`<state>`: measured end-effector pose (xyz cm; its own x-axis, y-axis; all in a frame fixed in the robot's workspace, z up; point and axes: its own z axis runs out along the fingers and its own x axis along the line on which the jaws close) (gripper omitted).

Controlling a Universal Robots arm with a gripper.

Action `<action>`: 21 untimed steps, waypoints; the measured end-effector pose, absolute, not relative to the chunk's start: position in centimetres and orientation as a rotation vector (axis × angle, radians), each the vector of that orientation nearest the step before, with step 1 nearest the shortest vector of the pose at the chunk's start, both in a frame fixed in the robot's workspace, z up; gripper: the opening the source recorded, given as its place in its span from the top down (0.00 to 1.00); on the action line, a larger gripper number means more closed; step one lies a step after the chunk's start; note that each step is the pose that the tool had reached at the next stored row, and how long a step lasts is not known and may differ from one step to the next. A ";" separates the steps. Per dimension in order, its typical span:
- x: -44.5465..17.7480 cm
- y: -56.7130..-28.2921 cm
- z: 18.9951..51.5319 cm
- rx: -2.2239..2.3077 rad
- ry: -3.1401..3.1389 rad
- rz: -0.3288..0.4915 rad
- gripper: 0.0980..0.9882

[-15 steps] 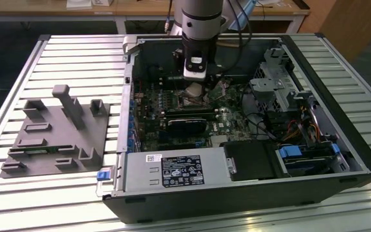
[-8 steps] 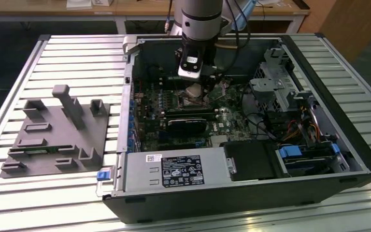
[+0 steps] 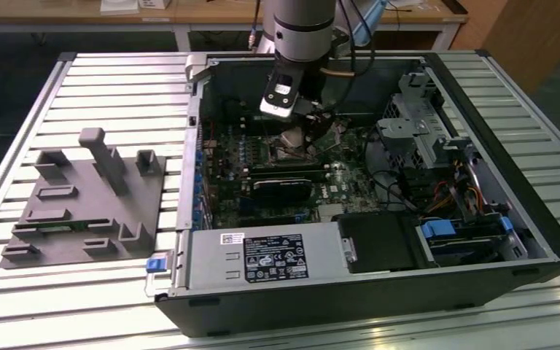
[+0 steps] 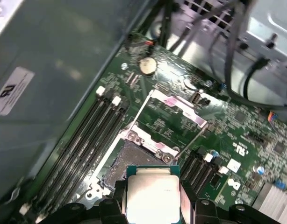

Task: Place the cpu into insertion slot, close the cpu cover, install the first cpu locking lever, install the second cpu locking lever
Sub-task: 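Place the cpu into insertion slot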

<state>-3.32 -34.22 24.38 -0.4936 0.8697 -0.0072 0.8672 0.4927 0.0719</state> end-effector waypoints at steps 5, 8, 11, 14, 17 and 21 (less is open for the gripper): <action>-3.3 -34.2 24.3 1.675 2.603 0.087 0.50; -3.3 -34.2 24.3 1.746 2.554 0.085 0.50; -3.3 -34.2 24.2 1.813 2.505 0.083 0.50; -3.3 -34.2 24.2 1.881 2.452 0.081 0.50; -3.3 -34.2 24.1 1.946 2.400 0.079 0.50; -3.3 -34.2 24.1 2.029 2.327 0.076 0.50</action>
<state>-3.32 -34.22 24.06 -0.1358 0.9907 -0.0076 0.9881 0.1360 0.0717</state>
